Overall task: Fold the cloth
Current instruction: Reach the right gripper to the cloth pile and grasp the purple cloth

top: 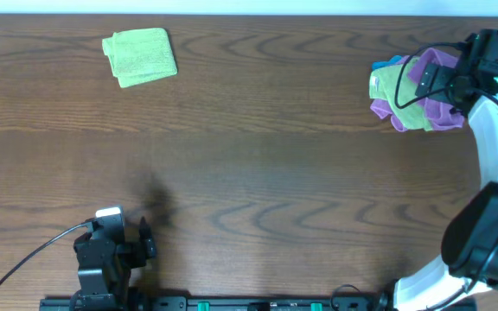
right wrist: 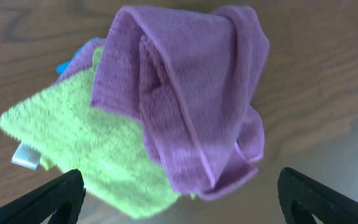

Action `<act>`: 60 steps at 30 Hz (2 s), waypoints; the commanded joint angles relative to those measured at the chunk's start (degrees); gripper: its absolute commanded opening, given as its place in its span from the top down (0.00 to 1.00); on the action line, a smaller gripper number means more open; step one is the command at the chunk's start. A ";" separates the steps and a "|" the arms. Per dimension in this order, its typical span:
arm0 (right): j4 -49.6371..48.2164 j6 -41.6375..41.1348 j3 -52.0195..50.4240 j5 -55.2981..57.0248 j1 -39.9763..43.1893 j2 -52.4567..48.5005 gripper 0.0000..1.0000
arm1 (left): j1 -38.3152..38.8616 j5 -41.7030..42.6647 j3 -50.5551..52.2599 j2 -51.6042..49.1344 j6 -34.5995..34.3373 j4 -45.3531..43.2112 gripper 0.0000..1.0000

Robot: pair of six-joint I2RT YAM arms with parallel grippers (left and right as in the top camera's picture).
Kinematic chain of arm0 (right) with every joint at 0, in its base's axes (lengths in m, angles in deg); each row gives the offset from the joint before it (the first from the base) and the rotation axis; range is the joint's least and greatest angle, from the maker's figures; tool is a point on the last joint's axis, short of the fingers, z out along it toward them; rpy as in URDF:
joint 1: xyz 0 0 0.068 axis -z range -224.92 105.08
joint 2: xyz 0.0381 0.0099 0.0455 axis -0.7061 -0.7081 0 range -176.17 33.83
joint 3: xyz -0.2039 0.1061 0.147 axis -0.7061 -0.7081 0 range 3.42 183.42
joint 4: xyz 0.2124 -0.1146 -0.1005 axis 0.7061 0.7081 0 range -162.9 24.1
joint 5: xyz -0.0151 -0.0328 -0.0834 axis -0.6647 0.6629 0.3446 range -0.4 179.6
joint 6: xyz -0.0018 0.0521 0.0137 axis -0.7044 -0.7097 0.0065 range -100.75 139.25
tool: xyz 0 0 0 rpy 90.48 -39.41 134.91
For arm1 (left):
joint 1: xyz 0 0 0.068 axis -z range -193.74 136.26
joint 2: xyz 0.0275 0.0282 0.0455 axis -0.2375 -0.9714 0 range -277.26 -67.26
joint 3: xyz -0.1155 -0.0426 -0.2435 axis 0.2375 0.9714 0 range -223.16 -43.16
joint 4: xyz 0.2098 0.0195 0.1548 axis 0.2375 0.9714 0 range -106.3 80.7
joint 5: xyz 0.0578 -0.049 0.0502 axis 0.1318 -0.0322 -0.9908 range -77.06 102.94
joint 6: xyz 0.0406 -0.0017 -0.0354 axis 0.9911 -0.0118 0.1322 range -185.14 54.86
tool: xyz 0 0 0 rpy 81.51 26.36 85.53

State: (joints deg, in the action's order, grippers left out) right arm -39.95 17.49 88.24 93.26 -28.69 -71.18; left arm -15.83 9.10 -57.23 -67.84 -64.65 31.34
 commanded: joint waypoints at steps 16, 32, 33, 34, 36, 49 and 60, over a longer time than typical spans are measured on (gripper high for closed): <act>-12.44 3.54 1.33 -9.57 4.48 -7.72 0.10 | -0.02 -0.61 0.52 0.37 0.79 3.91 0.05; -16.31 3.54 1.44 -10.78 4.74 -13.57 0.58 | -0.02 -0.61 0.52 0.37 0.79 3.91 0.05; -16.44 3.54 1.53 -10.80 4.74 -13.33 0.67 | -0.02 -0.61 0.52 0.37 0.79 3.91 0.05; -16.48 3.54 1.62 -10.80 4.74 -12.92 0.73 | -0.02 -0.61 0.52 0.37 0.79 3.91 0.04; -16.76 3.54 1.73 -10.80 4.74 -11.76 0.87 | -0.02 -0.61 0.52 0.37 0.79 3.89 0.05; -14.58 3.56 1.77 -13.81 4.70 -0.87 0.99 | -0.02 -0.61 0.52 0.37 0.79 3.91 0.04; -4.50 5.33 1.77 -26.77 4.68 7.32 0.99 | -0.02 -0.61 0.52 0.37 0.79 3.91 0.05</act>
State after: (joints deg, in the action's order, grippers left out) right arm -45.92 21.34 88.89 74.18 -24.41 -68.01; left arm -15.83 9.10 -57.23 -67.84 -64.67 31.34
